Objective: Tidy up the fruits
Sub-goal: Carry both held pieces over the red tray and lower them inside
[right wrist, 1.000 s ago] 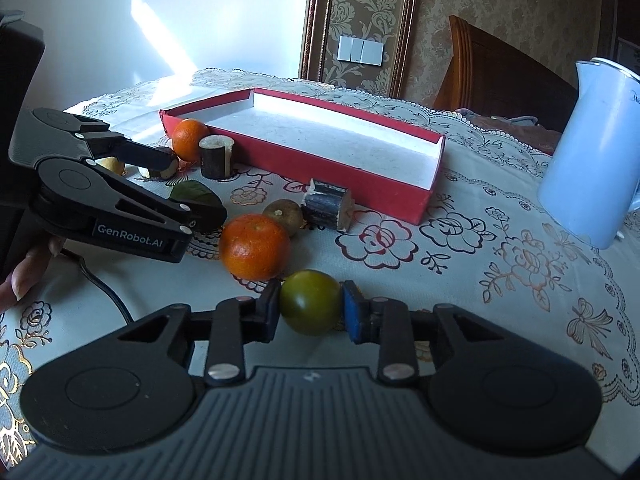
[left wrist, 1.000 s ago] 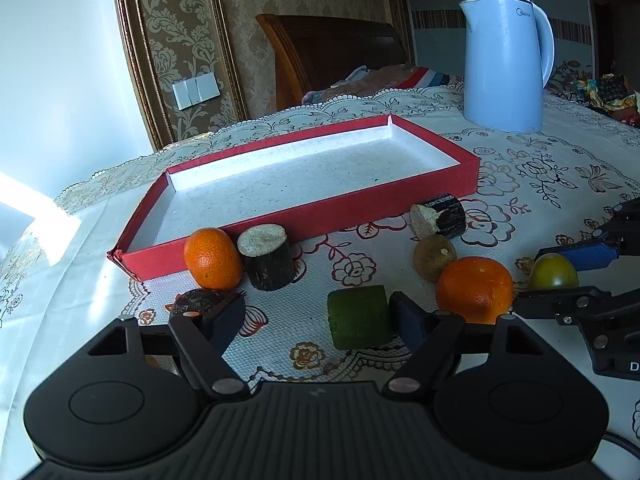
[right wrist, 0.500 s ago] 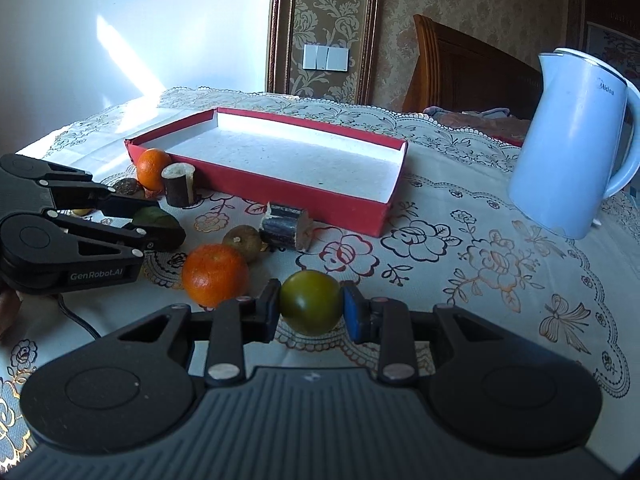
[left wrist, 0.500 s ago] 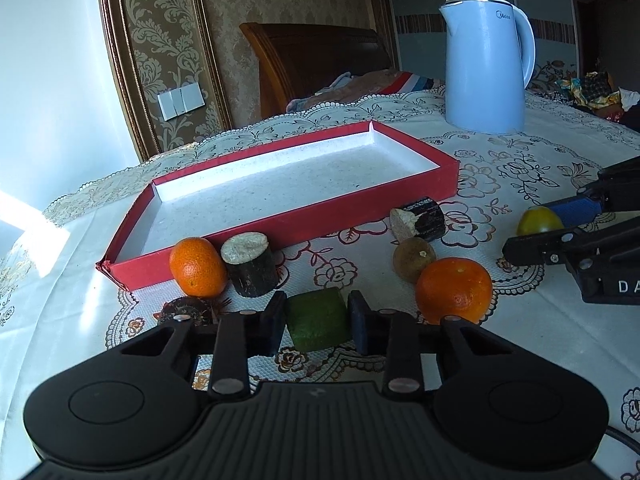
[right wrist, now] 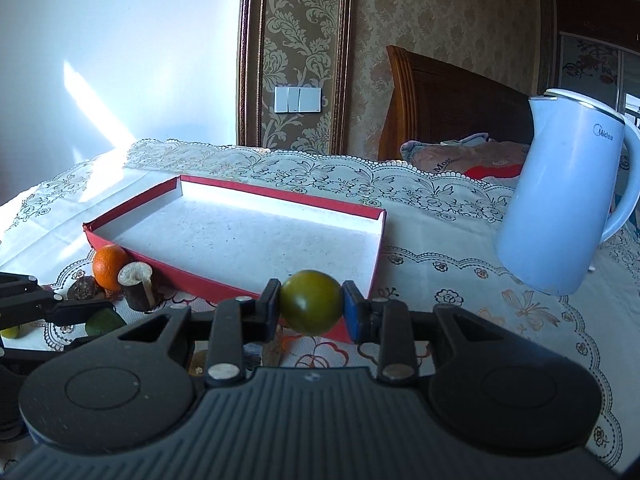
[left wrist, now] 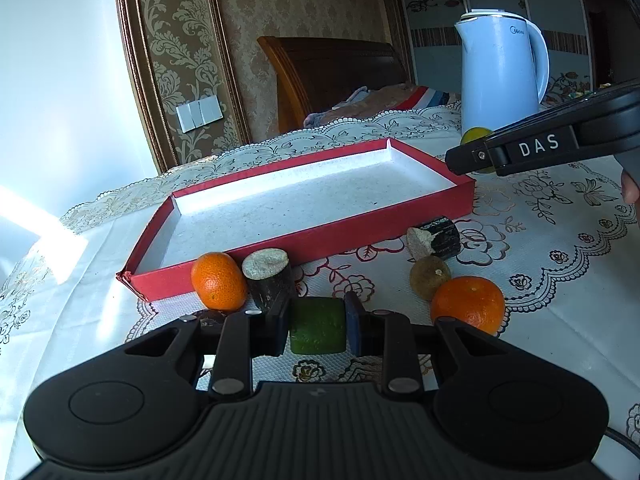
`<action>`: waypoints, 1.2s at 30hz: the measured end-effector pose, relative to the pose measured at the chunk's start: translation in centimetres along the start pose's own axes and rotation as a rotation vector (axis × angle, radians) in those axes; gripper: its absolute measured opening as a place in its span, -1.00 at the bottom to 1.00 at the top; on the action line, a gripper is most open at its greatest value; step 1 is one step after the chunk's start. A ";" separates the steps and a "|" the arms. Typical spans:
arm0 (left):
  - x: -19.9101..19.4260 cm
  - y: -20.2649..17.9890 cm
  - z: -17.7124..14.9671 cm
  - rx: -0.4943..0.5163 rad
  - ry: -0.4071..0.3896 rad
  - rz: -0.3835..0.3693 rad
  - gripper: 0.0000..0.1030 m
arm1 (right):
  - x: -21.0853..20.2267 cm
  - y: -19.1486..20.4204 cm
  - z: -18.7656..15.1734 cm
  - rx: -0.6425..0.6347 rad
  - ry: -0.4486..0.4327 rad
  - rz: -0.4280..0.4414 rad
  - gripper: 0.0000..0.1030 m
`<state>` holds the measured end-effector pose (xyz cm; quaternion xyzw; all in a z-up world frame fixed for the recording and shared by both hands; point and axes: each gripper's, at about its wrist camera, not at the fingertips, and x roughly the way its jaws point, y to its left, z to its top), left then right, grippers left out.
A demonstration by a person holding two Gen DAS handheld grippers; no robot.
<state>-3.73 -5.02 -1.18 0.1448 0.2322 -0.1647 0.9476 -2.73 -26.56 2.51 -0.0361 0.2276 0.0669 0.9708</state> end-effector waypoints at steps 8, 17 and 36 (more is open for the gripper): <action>0.3 1.4 2.7 -0.030 -0.035 0.041 -0.46 | 4.8 0.3 2.4 0.036 0.023 -0.016 -0.41; 5.2 5.1 7.1 -0.182 -0.009 0.129 -0.46 | 9.9 -0.4 3.3 0.125 0.108 -0.016 -0.41; 14.1 7.8 9.1 -0.328 0.137 0.155 -0.46 | 15.8 0.8 3.7 0.110 0.190 -0.038 -0.41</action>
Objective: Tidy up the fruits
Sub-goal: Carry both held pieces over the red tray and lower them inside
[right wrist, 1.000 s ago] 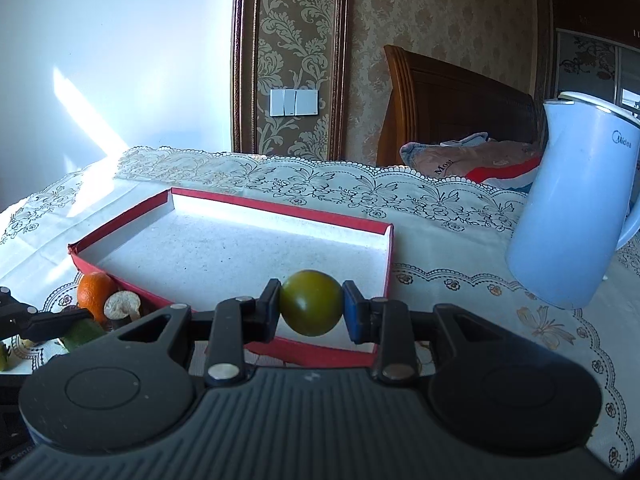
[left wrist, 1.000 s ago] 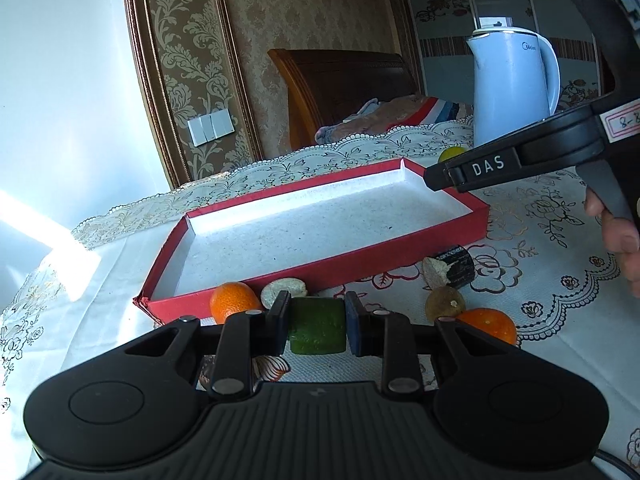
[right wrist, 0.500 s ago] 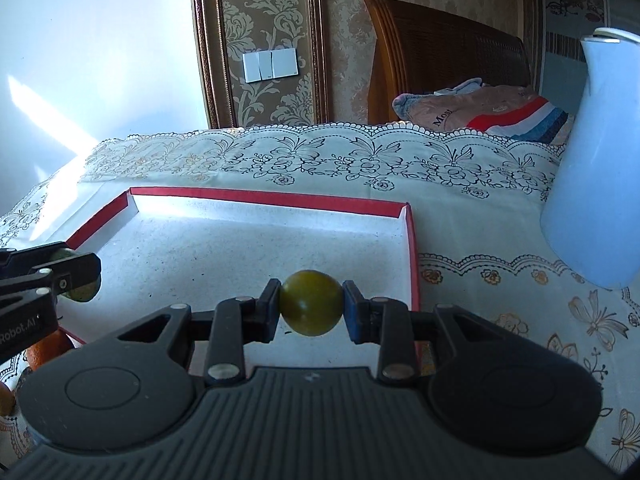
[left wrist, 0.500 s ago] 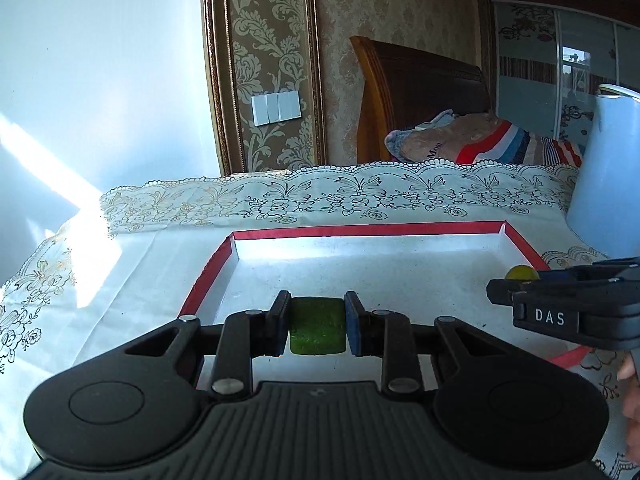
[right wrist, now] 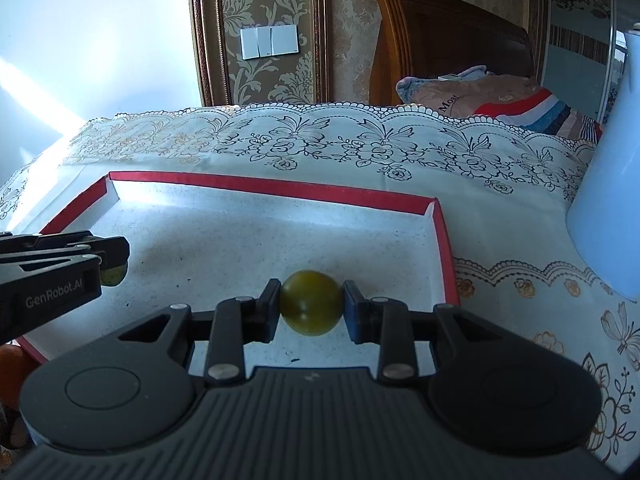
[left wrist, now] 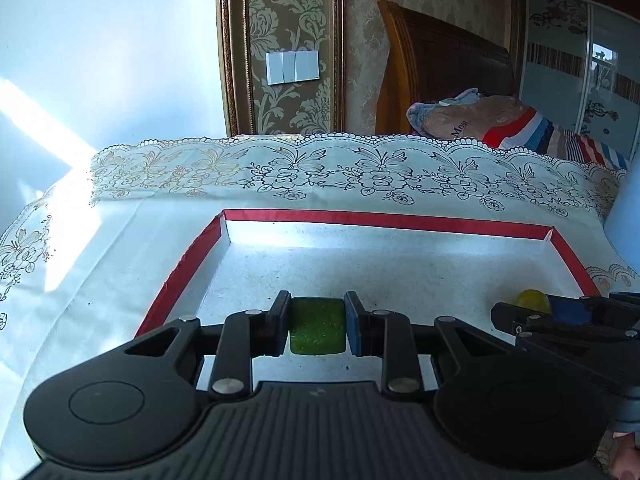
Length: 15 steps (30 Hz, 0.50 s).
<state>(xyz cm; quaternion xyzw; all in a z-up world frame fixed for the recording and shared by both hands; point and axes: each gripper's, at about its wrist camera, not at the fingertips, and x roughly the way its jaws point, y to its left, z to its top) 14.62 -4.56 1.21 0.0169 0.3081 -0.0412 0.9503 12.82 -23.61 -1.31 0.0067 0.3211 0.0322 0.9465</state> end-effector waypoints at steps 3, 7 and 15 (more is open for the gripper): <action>0.8 0.1 0.0 -0.011 0.024 0.004 -0.46 | 0.7 0.2 0.3 -0.007 0.005 -0.006 -0.41; 1.1 0.0 -0.2 0.005 0.025 0.026 -0.46 | 0.9 0.1 0.6 0.000 0.007 -0.004 -0.40; 0.8 -0.6 -0.5 0.043 0.010 0.054 -0.45 | 0.8 0.3 0.4 -0.015 0.018 -0.002 -0.38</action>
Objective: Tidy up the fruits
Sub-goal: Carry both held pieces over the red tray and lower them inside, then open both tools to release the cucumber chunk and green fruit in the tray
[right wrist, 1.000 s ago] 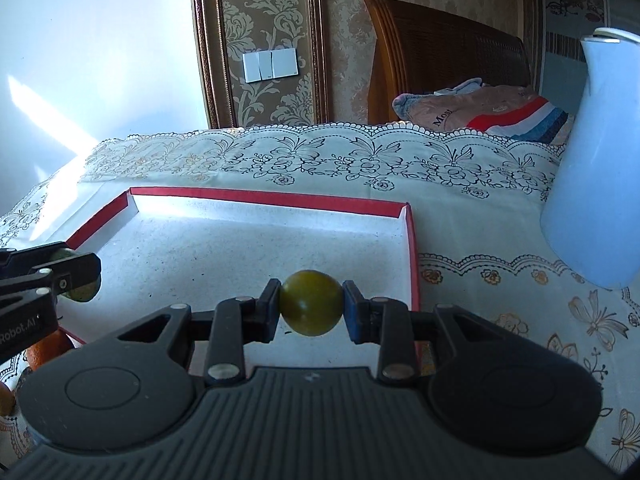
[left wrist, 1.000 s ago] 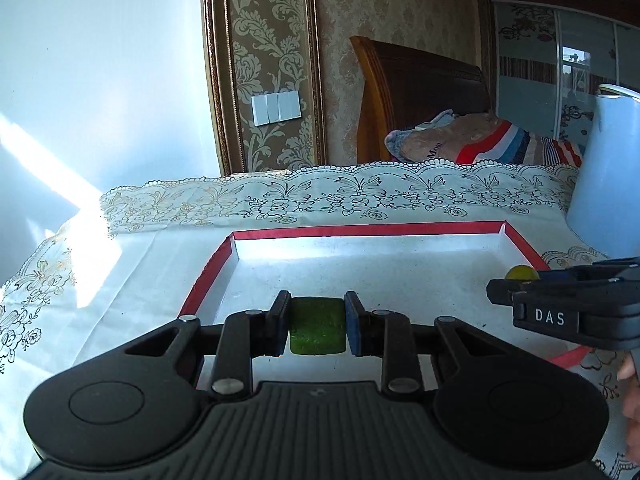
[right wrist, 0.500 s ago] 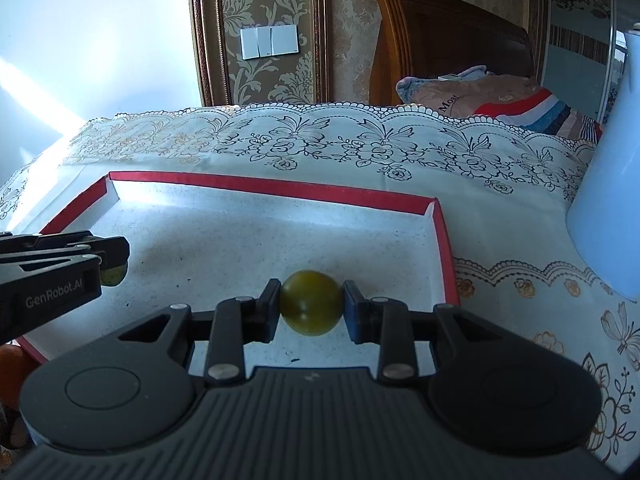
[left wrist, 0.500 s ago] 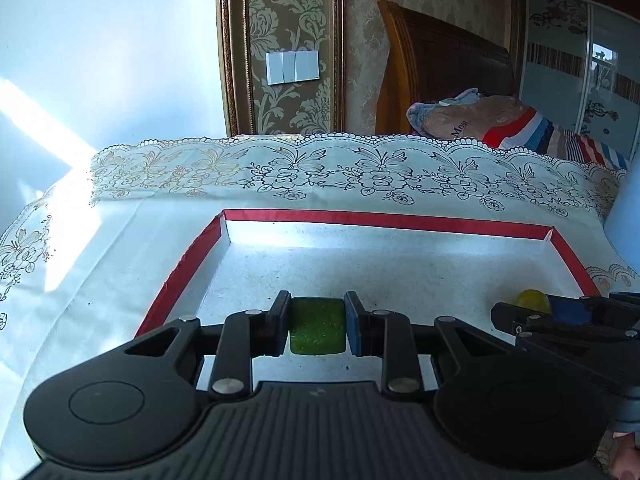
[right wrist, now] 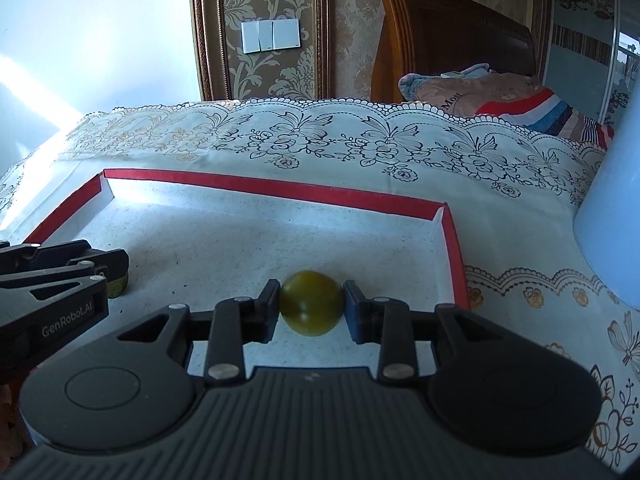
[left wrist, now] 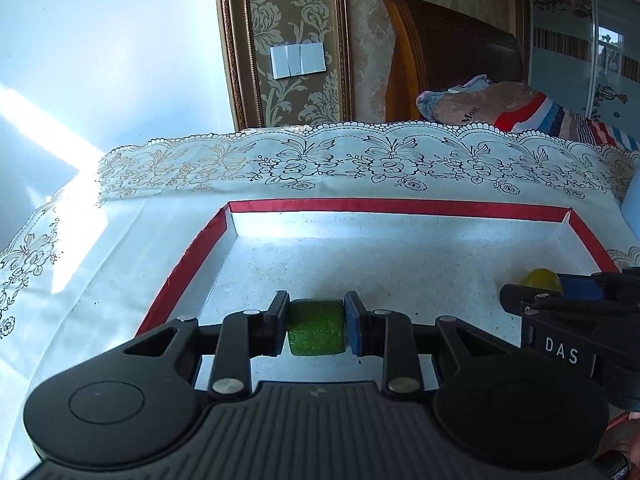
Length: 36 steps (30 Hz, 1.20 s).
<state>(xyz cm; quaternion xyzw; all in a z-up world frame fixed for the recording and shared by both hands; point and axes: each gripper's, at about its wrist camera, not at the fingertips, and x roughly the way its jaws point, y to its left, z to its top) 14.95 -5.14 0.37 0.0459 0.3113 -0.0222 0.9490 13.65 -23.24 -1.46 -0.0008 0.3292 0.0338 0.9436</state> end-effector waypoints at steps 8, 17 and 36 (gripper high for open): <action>-0.3 0.6 -0.2 -0.016 -0.008 -0.006 -0.09 | -0.5 -0.1 0.0 0.004 -0.022 -0.010 -0.06; -3.0 0.3 -0.6 0.001 -0.120 -0.010 0.35 | -1.6 -0.3 -0.1 0.014 -0.044 0.000 0.41; -9.1 1.5 -4.9 -0.021 -0.171 -0.084 0.44 | -8.2 -1.7 -3.1 0.033 -0.111 0.061 0.45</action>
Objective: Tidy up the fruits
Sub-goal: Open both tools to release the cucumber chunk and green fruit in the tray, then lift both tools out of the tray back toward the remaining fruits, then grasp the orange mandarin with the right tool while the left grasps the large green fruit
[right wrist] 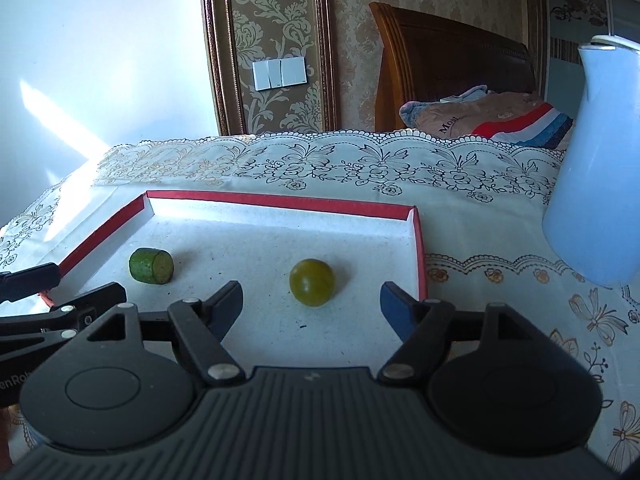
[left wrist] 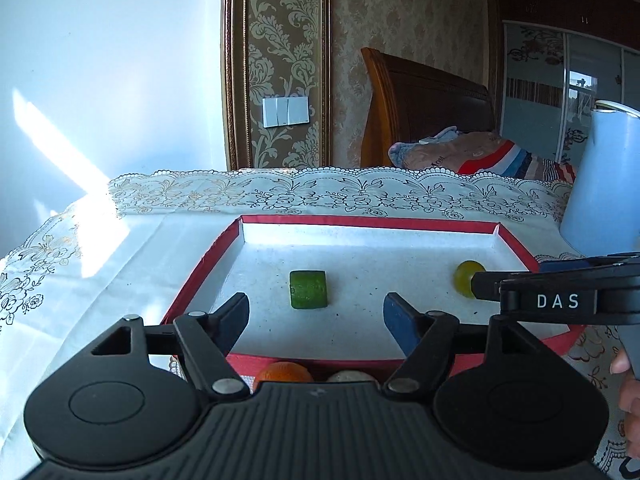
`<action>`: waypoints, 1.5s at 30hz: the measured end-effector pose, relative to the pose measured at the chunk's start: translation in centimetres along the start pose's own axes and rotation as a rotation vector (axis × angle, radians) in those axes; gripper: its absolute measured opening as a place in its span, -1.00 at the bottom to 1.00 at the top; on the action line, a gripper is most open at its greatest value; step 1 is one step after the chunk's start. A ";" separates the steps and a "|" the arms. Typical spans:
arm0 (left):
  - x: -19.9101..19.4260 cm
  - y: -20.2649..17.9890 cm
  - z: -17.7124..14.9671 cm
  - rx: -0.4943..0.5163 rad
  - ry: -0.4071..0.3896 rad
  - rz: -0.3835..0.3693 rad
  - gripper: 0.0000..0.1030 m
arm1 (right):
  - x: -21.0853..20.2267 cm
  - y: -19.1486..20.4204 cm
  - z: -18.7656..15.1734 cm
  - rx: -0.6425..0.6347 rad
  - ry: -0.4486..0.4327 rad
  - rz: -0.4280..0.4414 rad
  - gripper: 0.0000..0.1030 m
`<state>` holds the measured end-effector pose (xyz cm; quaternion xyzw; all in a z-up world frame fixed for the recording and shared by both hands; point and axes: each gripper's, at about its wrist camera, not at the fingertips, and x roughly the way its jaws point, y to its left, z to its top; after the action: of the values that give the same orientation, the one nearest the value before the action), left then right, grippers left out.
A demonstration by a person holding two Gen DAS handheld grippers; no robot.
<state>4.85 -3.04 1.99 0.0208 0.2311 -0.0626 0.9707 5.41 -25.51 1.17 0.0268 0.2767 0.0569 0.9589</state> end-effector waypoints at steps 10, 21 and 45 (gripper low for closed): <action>-3.7 1.0 -2.4 0.012 -0.023 -0.031 0.44 | -4.7 -2.2 -3.8 0.022 -0.024 0.030 0.49; -8.3 4.4 -5.2 -0.022 -0.074 0.025 0.44 | -5.6 -1.9 -5.6 0.011 -0.011 0.065 0.49; -7.3 8.3 -8.0 -0.033 0.150 -0.060 0.44 | -7.4 -1.5 -7.4 -0.003 -0.009 0.120 0.58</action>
<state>-4.12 6.56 -1.77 0.0028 0.3045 -0.0860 0.9486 -4.61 -27.77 -1.33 0.0425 0.2701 0.1148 0.9550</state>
